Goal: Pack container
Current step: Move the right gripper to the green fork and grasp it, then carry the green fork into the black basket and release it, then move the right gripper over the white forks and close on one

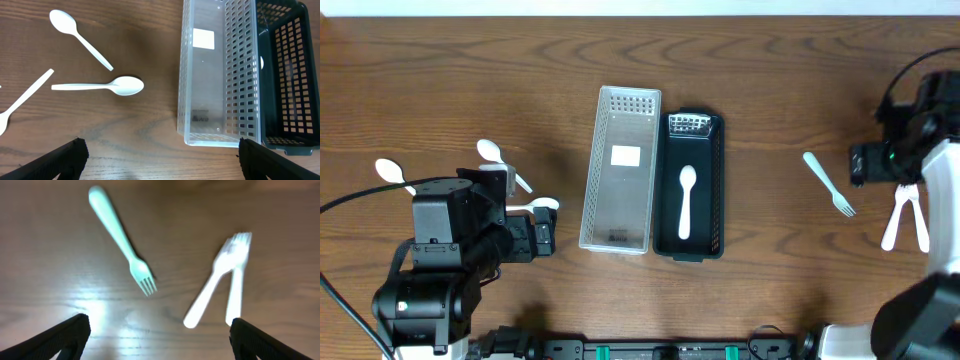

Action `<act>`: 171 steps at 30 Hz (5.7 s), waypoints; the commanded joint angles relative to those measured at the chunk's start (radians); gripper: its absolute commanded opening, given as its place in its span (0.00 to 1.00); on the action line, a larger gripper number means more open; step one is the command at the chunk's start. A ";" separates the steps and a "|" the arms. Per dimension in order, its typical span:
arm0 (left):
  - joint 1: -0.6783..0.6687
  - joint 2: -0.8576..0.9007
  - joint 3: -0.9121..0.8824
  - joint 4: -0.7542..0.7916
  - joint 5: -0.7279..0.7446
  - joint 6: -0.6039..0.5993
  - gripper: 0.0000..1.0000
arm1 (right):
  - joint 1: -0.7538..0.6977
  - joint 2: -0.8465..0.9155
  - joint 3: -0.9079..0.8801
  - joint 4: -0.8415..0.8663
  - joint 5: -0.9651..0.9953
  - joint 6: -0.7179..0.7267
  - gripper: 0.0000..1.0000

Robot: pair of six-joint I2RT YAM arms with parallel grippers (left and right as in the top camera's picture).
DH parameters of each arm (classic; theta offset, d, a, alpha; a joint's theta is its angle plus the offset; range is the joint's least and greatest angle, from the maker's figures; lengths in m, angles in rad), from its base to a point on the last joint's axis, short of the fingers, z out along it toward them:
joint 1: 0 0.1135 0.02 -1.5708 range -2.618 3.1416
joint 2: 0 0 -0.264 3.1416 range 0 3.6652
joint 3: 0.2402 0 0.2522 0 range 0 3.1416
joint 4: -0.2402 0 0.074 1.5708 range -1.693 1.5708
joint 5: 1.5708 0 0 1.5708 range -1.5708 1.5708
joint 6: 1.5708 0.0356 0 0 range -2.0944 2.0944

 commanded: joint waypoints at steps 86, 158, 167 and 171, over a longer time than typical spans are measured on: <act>-0.002 -0.001 0.013 -0.041 -0.001 0.006 0.98 | 0.592 0.085 0.379 -0.009 -0.103 0.651 0.01; -0.002 -0.001 0.013 -0.060 -0.002 0.006 0.98 | -0.150 0.237 0.025 0.047 0.020 0.483 0.72; -0.002 -0.001 0.013 -0.060 -0.002 0.006 0.98 | -0.202 0.258 0.018 0.107 0.012 0.433 0.73; -0.002 -0.001 0.013 -0.060 -0.002 0.006 0.98 | -0.212 0.258 0.003 0.126 0.012 0.426 0.73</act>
